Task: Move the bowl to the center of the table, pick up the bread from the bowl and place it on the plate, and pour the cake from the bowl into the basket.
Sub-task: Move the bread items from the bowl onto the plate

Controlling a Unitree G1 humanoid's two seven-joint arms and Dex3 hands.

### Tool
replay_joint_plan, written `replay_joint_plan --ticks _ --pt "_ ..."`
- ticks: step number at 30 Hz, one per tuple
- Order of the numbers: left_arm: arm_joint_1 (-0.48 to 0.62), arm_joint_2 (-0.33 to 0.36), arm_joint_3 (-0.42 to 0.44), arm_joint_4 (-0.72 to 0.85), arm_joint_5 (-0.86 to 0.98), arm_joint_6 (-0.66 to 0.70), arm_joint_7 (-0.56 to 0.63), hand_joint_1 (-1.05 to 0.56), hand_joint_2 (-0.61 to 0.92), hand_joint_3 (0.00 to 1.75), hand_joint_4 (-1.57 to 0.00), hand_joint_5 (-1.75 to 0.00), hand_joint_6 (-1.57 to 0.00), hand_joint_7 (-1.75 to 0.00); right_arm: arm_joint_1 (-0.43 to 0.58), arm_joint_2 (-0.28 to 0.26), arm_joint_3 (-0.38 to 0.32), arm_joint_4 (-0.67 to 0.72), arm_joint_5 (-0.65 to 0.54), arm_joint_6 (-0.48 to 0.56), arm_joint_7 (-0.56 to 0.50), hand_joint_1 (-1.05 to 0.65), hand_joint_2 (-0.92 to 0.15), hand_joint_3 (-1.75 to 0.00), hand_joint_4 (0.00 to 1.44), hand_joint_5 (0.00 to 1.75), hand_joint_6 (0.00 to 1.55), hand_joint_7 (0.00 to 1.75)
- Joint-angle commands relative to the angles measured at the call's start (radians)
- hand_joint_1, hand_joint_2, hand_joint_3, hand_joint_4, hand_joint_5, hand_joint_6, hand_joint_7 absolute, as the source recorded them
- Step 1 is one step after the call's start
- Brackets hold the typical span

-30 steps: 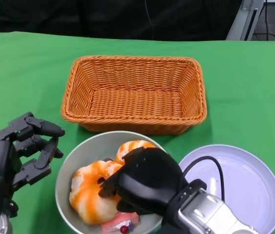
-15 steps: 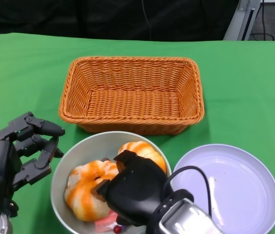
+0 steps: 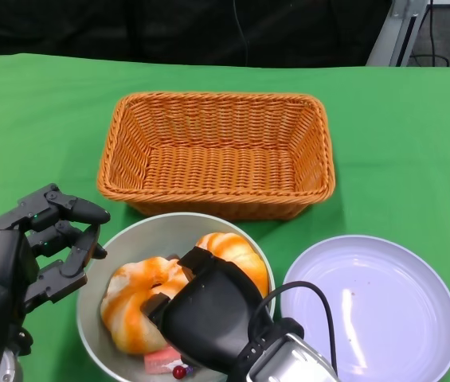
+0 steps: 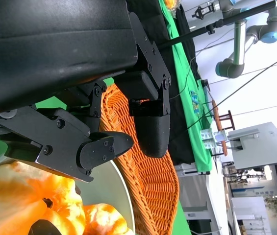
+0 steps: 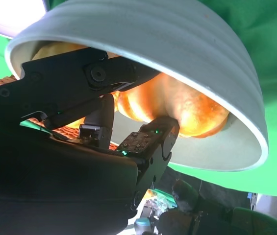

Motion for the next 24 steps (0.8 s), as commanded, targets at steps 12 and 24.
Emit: replay_joint_plan --ticks 12,24 --pt "-0.004 0.021 0.014 0.018 -0.01 -0.014 -0.012 -0.11 0.67 0.7 -0.73 -1.38 -0.79 -1.04 0.023 -0.012 -0.05 -0.168 0.023 0.012 0.134 -0.63 -0.92 -0.24 0.5 1.31 0.68 0.01" --pt "-0.016 0.021 0.018 0.032 -0.048 -0.01 -0.043 -0.15 0.64 0.69 -0.7 -1.44 -0.78 -1.09 0.052 -0.001 -0.071 -0.255 -0.003 0.008 0.18 -0.68 -0.92 -0.22 0.59 1.24 0.72 0.02"
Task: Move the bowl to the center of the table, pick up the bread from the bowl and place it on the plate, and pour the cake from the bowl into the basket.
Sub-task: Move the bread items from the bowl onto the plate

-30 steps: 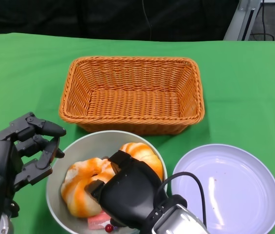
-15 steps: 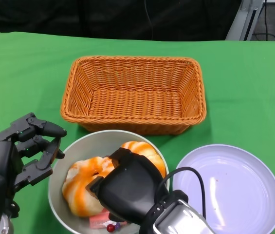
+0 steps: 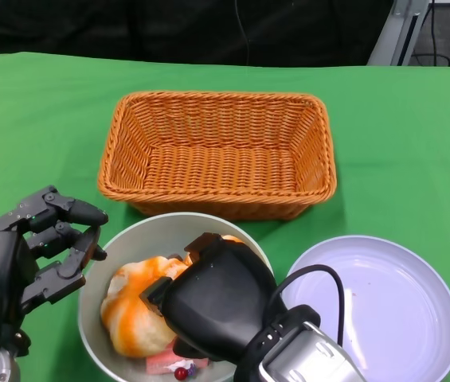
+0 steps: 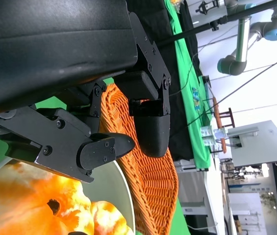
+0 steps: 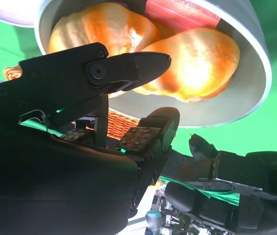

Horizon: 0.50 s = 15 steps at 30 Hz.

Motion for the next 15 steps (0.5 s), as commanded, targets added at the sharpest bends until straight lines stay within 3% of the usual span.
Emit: replay_joint_plan --ticks 1,8,15 --pt "-0.007 0.015 0.011 0.007 -0.01 -0.006 -0.007 -0.14 0.64 0.7 -0.7 -1.44 -0.77 -1.09 0.012 0.001 -0.015 -0.027 -0.005 0.002 0.026 -0.67 -0.92 -0.22 0.58 1.26 0.72 0.03" --pt "-0.003 0.017 0.009 0.001 0.004 -0.001 0.001 -0.16 0.62 0.74 -0.7 -1.44 -0.78 -1.09 0.004 0.009 -0.011 0.001 -0.013 -0.001 0.04 -0.68 -0.92 -0.22 0.51 1.25 0.64 0.0" --pt "0.007 0.018 0.005 -0.016 0.041 0.006 0.025 -0.19 0.62 0.7 -0.69 -1.41 -0.78 -1.09 -0.016 0.021 -0.011 0.078 -0.006 0.0 0.042 -0.68 -0.92 -0.14 0.42 1.03 0.45 0.0"
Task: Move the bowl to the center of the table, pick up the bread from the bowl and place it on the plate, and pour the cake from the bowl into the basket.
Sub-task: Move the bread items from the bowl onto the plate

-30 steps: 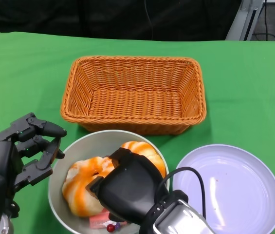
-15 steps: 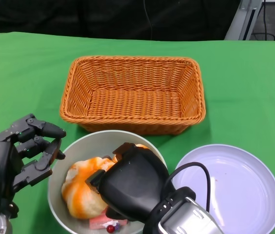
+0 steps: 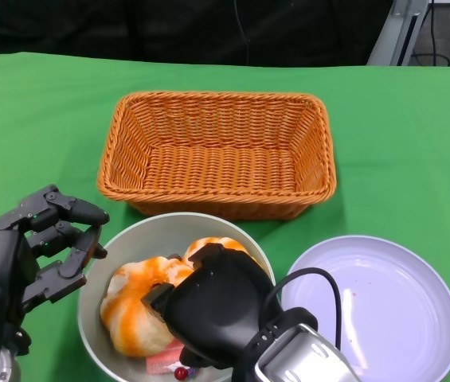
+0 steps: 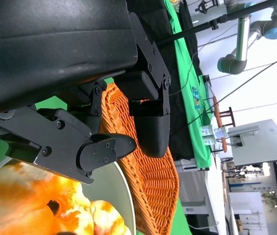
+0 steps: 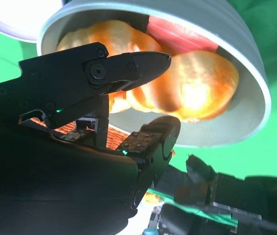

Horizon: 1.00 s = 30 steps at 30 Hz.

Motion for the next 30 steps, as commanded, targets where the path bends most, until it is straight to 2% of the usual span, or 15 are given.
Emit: replay_joint_plan --ticks 1,13,20,22,23,26,28,29,30 --pt "0.009 0.018 0.005 -0.013 0.022 -0.005 0.019 -0.19 0.62 0.7 -0.69 -1.4 -0.78 -1.09 -0.014 0.01 -0.011 0.036 0.002 0.006 -0.015 -0.67 -0.92 -0.12 0.43 1.02 0.44 0.0" --pt "0.002 0.015 0.008 0.006 0.022 -0.019 0.012 -0.21 0.63 0.63 -0.65 -1.4 -0.76 -1.11 -0.035 0.031 -0.008 0.08 -0.006 0.026 -0.02 -0.66 -0.92 -0.1 0.39 1.08 0.44 0.01" --pt "0.013 0.006 0.005 -0.014 0.047 -0.016 0.04 -0.18 0.66 0.6 -0.7 -1.4 -0.79 -1.1 -0.04 0.022 0.004 0.108 -0.014 0.019 -0.034 -0.62 -0.92 -0.08 0.41 1.1 0.39 0.01" --pt "0.015 0.0 0.005 -0.019 0.034 -0.01 0.037 -0.15 0.67 0.61 -0.72 -1.4 -0.79 -1.09 -0.047 0.015 0.01 0.117 -0.024 0.013 -0.022 -0.59 -0.92 -0.05 0.43 1.07 0.43 0.02" --pt "0.016 -0.001 0.005 -0.02 0.027 -0.009 0.034 -0.12 0.68 0.62 -0.73 -1.4 -0.79 -1.08 -0.05 0.013 0.012 0.12 -0.028 0.011 -0.016 -0.56 -0.92 -0.04 0.48 0.94 0.51 0.03" --pt "0.02 -0.004 0.003 -0.03 0.025 -0.002 0.035 -0.1 0.69 0.63 -0.73 -1.4 -0.79 -1.07 -0.056 0.013 0.021 0.139 -0.048 0.011 -0.015 -0.55 -0.92 -0.04 0.54 0.79 0.58 0.03" --pt "0.024 -0.006 0.0 -0.042 0.03 0.006 0.04 -0.09 0.69 0.64 -0.73 -1.4 -0.78 -1.06 -0.06 0.014 0.029 0.159 -0.066 0.014 -0.021 -0.59 -0.92 -0.07 0.64 0.54 0.62 0.02" --pt "0.027 -0.008 -0.001 -0.048 0.028 0.011 0.04 -0.09 0.69 0.64 -0.73 -1.4 -0.78 -1.06 -0.063 0.014 0.032 0.174 -0.071 0.014 -0.031 -0.6 -0.92 -0.07 0.67 0.49 0.65 0.02" --pt "0.028 -0.01 -0.001 -0.052 0.025 0.013 0.039 -0.08 0.69 0.65 -0.73 -1.4 -0.78 -1.06 -0.065 0.013 0.034 0.187 -0.073 0.012 -0.04 -0.59 -0.92 -0.05 0.67 0.53 0.68 0.02"
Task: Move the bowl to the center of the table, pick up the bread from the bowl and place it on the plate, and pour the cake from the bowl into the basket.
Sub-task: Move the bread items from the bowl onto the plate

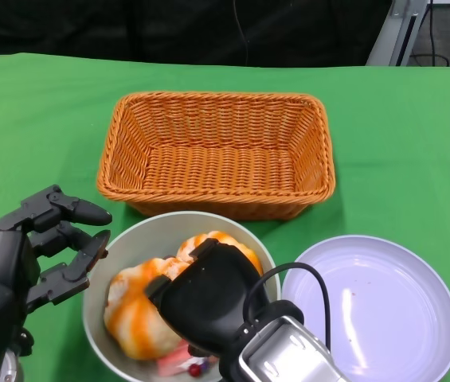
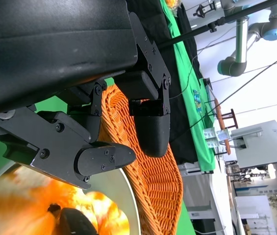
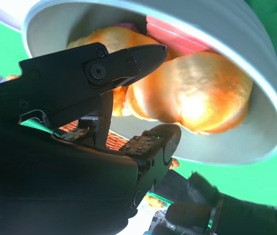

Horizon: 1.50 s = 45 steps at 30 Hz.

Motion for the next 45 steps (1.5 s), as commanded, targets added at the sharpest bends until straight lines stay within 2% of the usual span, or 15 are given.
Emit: replay_joint_plan --ticks 1,2,4,12,15,17,22,25,26,27,29,32,35,38,45 --pt "0.015 0.001 0.003 -0.027 -0.011 0.017 0.01 -0.07 0.7 0.65 -0.72 -1.4 -0.78 -1.06 -0.008 -0.017 0.012 0.059 -0.003 -0.003 -0.012 -0.59 -0.92 -0.03 0.64 0.65 0.72 0.01" --pt "0.015 0.0 0.002 -0.027 -0.009 0.015 0.01 -0.07 0.7 0.65 -0.72 -1.4 -0.78 -1.06 -0.012 -0.019 0.014 0.071 -0.007 -0.004 -0.012 -0.57 -0.9 -0.01 0.56 0.86 0.76 0.01" --pt "0.014 -0.002 0.003 -0.025 -0.002 0.014 0.015 -0.07 0.7 0.66 -0.73 -1.4 -0.78 -1.07 -0.024 -0.024 0.022 0.091 -0.02 -0.003 -0.002 -0.55 -0.88 0.0 0.49 1.0 0.78 0.01" --pt "0.013 -0.005 0.0 -0.022 0.014 0.006 0.024 -0.08 0.67 0.7 -0.73 -1.4 -0.79 -1.07 -0.054 -0.024 0.039 0.135 -0.023 -0.014 0.036 -0.51 -0.92 -0.01 0.56 0.75 0.66 0.0" --pt "0.012 -0.002 -0.001 -0.014 0.022 -0.006 0.026 -0.08 0.66 0.71 -0.73 -1.4 -0.79 -1.07 -0.053 -0.019 0.043 0.156 -0.017 -0.009 0.026 -0.51 -0.92 -0.02 0.6 0.72 0.64 0.0" --pt "0.011 -0.001 -0.002 -0.009 0.028 -0.013 0.028 -0.09 0.65 0.73 -0.74 -1.41 -0.8 -1.07 -0.052 -0.018 0.051 0.177 -0.017 -0.008 0.006 -0.49 -0.92 -0.02 0.6 0.78 0.63 0.0" --pt "0.007 -0.003 0.001 0.0 0.025 -0.024 0.024 -0.08 0.64 0.75 -0.75 -1.4 -0.8 -1.07 -0.054 -0.018 0.064 0.225 -0.002 -0.012 -0.045 -0.41 -0.89 0.0 0.55 1.08 0.64 0.0" --pt "0.005 -0.002 0.001 0.007 0.025 -0.032 0.023 -0.06 0.62 0.82 -0.76 -1.39 -0.8 -1.07 -0.051 -0.016 0.061 0.245 0.017 -0.009 -0.083 -0.41 -0.89 -0.01 0.64 1.17 0.7 0.02" --pt "0.005 -0.003 0.001 0.005 0.023 -0.027 0.024 -0.06 0.61 0.83 -0.76 -1.39 -0.8 -1.07 -0.052 -0.018 0.05 0.249 0.045 -0.021 -0.1 -0.42 -0.89 -0.01 0.64 1.18 0.7 0.02" --pt "0.006 -0.004 0.001 0.004 0.022 -0.024 0.025 -0.06 0.61 0.83 -0.76 -1.39 -0.8 -1.07 -0.053 -0.02 0.041 0.251 0.072 -0.032 -0.116 -0.42 -0.9 0.0 0.72 1.13 0.81 0.05" --pt "0.006 -0.005 0.001 0.003 0.02 -0.02 0.025 -0.06 0.6 0.84 -0.76 -1.39 -0.81 -1.07 -0.057 -0.023 0.033 0.256 0.106 -0.044 -0.135 -0.43 -0.9 0.0 0.79 1.04 0.89 0.04" --pt "0.006 -0.004 0.001 0.002 0.022 -0.016 0.026 -0.06 0.6 0.84 -0.76 -1.39 -0.8 -1.07 -0.063 -0.026 -0.016 0.274 0.219 -0.093 -0.2 -0.47 -0.88 0.0 0.89 1.07 1.02 0.06" --pt "0.005 -0.004 0.0 0.003 0.024 -0.018 0.027 -0.07 0.6 0.83 -0.75 -1.39 -0.8 -1.07 -0.065 -0.028 -0.044 0.281 0.284 -0.112 -0.244 -0.45 -0.87 0.0 0.87 1.22 1.05 0.03" --pt "0.004 -0.004 0.0 0.009 0.028 -0.024 0.029 -0.09 0.6 0.81 -0.75 -1.4 -0.8 -1.08 -0.065 -0.036 -0.077 0.268 0.34 -0.123 -0.266 -0.39 -0.91 -0.01 0.74 1.36 1.01 0.0" --pt "0.007 -0.004 0.0 0.001 0.027 -0.01 0.035 -0.1 0.6 0.79 -0.76 -1.39 -0.8 -1.08 -0.057 -0.056 -0.117 0.232 0.426 -0.149 -0.318 -0.35 -0.92 -0.07 0.69 1.33 1.0 0.01"
